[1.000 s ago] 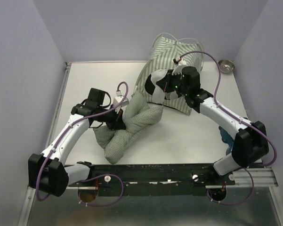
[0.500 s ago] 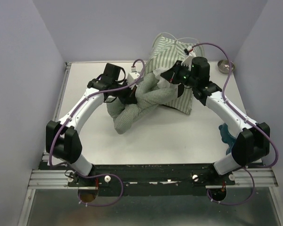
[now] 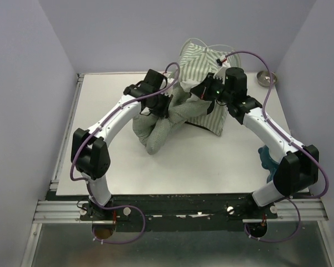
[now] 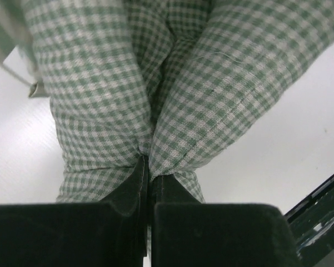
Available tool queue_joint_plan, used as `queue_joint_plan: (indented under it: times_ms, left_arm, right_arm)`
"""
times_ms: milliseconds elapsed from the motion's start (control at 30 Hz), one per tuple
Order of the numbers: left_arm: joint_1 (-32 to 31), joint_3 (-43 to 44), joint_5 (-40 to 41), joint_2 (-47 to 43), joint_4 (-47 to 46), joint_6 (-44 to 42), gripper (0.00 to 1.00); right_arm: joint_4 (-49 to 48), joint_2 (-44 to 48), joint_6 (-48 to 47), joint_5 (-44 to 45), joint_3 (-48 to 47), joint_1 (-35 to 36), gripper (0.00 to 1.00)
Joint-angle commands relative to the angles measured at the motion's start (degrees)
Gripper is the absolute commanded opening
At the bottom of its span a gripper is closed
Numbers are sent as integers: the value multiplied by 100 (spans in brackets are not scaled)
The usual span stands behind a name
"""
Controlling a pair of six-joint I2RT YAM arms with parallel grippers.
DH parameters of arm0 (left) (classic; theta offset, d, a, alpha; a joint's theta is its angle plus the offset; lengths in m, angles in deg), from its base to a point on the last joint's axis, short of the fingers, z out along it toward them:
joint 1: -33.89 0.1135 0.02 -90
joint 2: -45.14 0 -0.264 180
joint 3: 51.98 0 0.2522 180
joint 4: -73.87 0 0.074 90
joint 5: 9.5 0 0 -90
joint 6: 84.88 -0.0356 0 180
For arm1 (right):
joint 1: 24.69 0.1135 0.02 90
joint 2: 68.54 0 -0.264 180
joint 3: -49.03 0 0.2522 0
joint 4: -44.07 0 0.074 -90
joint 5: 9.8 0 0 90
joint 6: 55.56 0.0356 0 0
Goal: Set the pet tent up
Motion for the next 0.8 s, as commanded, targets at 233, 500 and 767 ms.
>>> queue_joint_plan:
  times_ms: [233, 500, 767]
  left_arm:
    - [-459, 292, 728, -128, -1210, 3095, 0]
    - [-530, 565, 474, 452, -2578, 3412, 0]
    - [-565, 555, -72, 645, -3944, 3107, 0]
  right_arm:
    - [-168, -284, -1189, 1251, 537, -14, 1]
    - [42, -233, -1137, 680, 177, -14, 5]
    - [666, 821, -1497, 161, 298, -40, 72]
